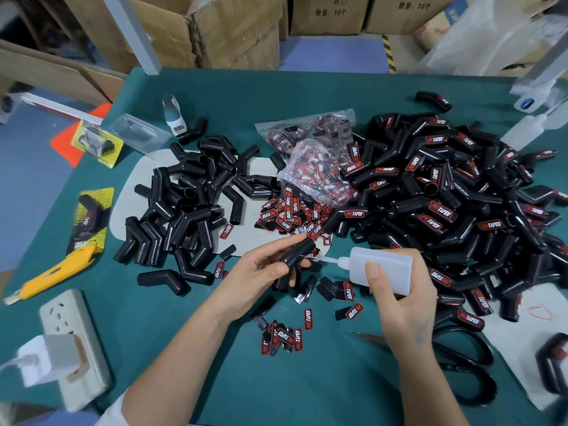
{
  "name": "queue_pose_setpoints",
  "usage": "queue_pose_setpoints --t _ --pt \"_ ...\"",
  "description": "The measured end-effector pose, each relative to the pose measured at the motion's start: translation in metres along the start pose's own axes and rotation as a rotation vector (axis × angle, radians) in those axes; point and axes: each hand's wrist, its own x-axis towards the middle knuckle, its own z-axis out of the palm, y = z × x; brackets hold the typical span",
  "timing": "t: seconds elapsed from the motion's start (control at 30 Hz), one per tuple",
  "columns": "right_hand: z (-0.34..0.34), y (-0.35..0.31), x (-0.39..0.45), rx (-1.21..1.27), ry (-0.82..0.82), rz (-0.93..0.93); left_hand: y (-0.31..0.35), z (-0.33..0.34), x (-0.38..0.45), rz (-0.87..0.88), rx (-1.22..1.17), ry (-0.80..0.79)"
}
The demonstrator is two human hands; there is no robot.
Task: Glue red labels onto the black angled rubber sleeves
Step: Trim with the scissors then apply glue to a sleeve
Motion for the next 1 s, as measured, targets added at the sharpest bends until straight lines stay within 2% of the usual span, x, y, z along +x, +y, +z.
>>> queue_pose_setpoints --t 1.0 --pt "-0.0017 0.0012 -0.0001 0.018 -0.011 0.01 0.0086 0.007 -0.0029 -0.023 -0.041 -0.002"
